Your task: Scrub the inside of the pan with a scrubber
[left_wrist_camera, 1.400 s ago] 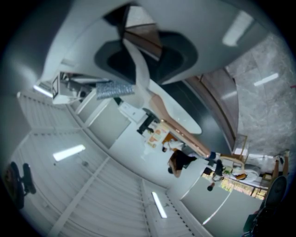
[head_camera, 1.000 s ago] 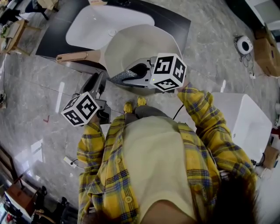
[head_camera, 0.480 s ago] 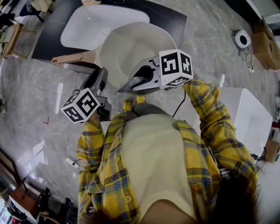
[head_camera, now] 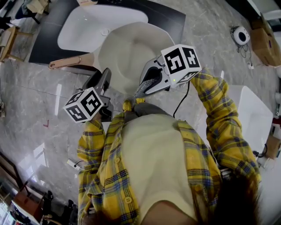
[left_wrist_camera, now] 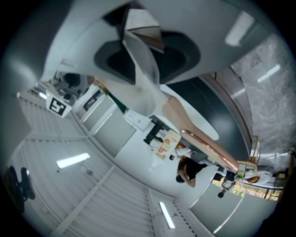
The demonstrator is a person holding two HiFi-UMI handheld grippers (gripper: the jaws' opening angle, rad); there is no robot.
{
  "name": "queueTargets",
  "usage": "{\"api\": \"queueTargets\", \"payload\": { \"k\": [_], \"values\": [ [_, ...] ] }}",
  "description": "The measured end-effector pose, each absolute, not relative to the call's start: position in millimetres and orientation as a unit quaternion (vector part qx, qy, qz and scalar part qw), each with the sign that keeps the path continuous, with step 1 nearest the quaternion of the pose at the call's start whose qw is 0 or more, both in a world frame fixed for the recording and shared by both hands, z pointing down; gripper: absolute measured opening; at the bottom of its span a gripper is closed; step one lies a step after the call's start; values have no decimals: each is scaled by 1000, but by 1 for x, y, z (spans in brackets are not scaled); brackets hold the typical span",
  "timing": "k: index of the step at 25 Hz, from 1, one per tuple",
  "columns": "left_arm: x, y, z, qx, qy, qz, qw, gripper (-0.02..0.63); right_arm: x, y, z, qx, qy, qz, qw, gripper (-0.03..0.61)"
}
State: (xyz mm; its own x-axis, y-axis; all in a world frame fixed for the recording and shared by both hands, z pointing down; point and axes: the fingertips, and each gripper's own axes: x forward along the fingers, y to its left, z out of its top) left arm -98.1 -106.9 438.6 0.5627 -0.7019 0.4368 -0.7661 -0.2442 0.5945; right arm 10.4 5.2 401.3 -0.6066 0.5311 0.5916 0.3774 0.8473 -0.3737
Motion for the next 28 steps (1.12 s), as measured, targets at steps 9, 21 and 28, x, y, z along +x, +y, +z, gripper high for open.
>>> {"api": "queueTargets", "payload": {
  "k": [9, 21, 28],
  "values": [
    [-90, -110, 445, 787, -465, 58, 400, 150, 23, -15, 391, -227, -893, 88, 379, 83],
    [-92, -109, 446, 774, -481, 45, 410, 127, -14, -112, 405, -39, -856, -267, 440, 83],
    [-90, -109, 445, 768, -487, 42, 413, 120, -32, -136, 417, -42, -813, -360, 455, 83]
  ]
}}
